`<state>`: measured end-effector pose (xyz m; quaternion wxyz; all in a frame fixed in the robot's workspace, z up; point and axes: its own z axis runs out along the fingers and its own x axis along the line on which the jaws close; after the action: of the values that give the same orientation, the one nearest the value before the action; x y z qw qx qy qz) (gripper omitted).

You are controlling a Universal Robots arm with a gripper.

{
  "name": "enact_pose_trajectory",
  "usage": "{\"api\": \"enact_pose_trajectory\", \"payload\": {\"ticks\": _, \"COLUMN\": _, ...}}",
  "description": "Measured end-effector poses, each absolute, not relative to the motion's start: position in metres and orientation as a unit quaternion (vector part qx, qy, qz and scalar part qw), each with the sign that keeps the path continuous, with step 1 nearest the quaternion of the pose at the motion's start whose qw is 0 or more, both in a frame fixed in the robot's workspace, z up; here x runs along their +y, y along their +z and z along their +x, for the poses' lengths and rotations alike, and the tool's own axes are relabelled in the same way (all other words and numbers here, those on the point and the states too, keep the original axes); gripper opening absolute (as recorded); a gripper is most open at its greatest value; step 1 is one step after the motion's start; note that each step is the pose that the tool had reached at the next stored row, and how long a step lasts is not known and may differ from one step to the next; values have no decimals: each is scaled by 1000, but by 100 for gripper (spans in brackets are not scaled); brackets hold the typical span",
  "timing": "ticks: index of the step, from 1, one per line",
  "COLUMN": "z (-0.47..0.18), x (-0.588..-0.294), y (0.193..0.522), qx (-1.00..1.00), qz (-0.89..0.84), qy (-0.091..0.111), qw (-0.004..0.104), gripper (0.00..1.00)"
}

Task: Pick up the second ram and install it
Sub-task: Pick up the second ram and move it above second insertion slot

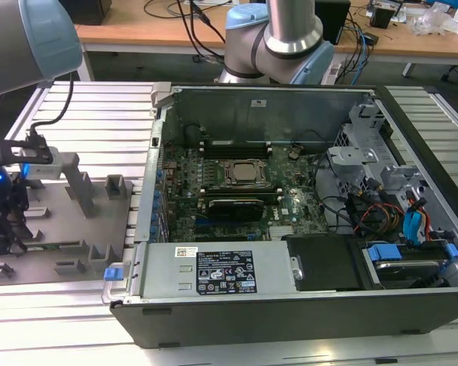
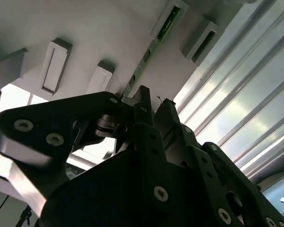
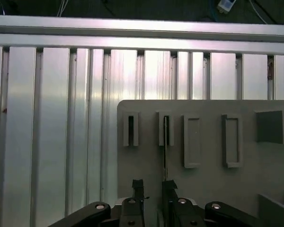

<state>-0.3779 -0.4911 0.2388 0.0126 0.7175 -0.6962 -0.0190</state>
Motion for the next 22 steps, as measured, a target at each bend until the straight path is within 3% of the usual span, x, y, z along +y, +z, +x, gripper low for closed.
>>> {"api": "enact_pose_trajectory", "payload": {"ticks": 22, "z": -377, "x": -481, "y": 202, "qx": -710, "qz": 704, "qy": -22, "qw": 10, "gripper": 30}}
